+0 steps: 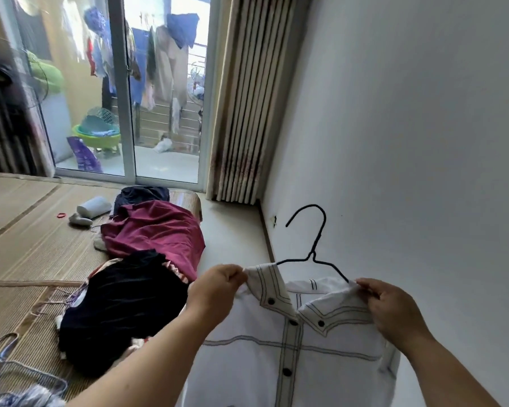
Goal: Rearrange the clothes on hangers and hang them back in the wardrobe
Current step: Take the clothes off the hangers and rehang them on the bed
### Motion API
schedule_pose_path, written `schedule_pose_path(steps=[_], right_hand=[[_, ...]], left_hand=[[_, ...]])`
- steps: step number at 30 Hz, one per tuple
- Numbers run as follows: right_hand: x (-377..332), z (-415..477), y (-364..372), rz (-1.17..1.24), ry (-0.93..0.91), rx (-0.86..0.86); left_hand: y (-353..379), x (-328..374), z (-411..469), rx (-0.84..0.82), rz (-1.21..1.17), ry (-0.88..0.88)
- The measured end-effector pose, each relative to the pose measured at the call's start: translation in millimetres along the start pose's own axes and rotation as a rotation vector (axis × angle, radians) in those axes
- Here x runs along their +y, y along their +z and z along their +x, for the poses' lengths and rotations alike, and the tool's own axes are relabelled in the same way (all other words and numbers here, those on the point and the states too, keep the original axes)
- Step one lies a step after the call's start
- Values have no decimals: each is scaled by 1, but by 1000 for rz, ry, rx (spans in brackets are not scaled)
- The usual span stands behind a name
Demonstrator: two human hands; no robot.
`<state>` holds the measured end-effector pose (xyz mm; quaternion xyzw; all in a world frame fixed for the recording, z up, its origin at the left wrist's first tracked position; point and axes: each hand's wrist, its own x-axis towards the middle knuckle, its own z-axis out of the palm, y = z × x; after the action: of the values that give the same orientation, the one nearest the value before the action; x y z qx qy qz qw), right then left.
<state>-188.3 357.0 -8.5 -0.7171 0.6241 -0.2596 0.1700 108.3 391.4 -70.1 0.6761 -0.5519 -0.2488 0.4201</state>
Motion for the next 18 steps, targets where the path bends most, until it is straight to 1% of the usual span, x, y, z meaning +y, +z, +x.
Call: schedule_pose_path(steps=[2,5,11,16,18], right_hand=[[-10,43,15,44,-2,19],[-20,103,28,69,-26,41],[-30,225,59,73,-123,24],[-31,354,113,136,-231,-61],[-39,415,136,171,-278,-128]], left_hand=[[-4,-5,43,8,8,-35],[-11,-9,102,-2,-47,-66],[-10,-17,192,-7,-87,-87],[4,-43,278,61,-58,-179],[7,-52,316,140,-52,-224]])
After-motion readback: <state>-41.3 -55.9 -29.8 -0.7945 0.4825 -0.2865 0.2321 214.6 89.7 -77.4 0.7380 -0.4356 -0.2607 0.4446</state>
